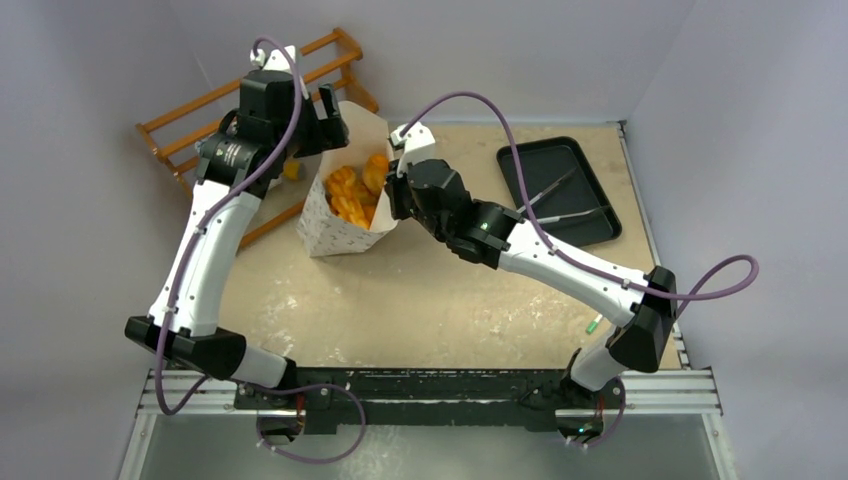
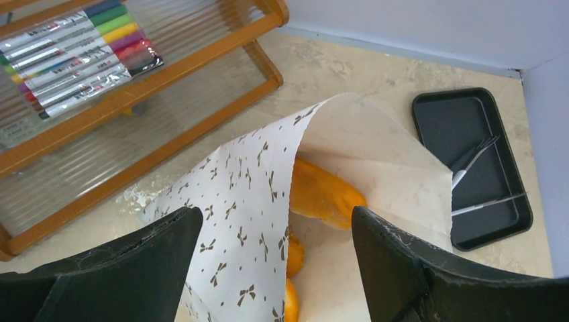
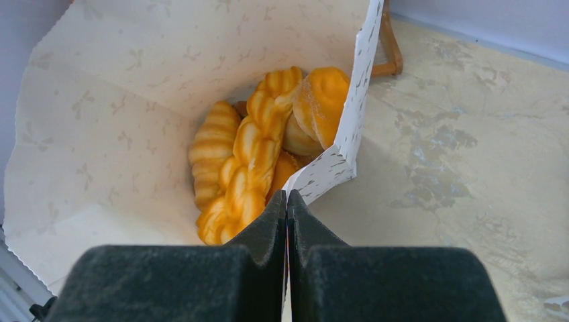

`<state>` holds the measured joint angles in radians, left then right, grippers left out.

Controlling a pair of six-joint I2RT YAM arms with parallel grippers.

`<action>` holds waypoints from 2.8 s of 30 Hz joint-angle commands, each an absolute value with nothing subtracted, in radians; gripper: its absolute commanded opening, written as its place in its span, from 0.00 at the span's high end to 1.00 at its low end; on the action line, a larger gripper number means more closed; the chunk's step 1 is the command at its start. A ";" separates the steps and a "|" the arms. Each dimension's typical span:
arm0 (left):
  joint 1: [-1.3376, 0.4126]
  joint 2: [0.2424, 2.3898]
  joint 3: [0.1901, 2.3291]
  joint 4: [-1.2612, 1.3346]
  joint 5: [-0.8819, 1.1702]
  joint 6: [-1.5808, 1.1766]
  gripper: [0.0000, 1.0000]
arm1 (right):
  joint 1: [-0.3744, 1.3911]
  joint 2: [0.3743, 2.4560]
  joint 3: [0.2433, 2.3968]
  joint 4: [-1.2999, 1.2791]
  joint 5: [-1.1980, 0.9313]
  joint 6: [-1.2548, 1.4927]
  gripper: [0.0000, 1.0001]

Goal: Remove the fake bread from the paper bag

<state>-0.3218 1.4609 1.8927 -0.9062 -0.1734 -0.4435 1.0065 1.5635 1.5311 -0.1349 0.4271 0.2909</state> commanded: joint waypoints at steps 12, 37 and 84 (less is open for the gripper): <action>-0.327 1.430 1.778 -0.896 -0.178 -0.363 0.44 | 1.003 1.522 1.529 -0.114 0.431 0.301 1.00; -0.623 1.122 1.328 -0.679 -0.587 -0.473 1.00 | 1.022 1.370 1.355 -0.259 0.543 0.468 0.86; -0.676 1.007 1.070 -0.480 -0.569 -0.514 1.00 | 1.190 1.551 1.659 -1.136 1.129 1.592 0.30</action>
<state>-0.6773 0.9977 1.0737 -0.5083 -0.5049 -0.5320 1.1320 1.5784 1.5887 -1.0710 1.0164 1.5467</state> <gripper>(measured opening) 0.006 0.689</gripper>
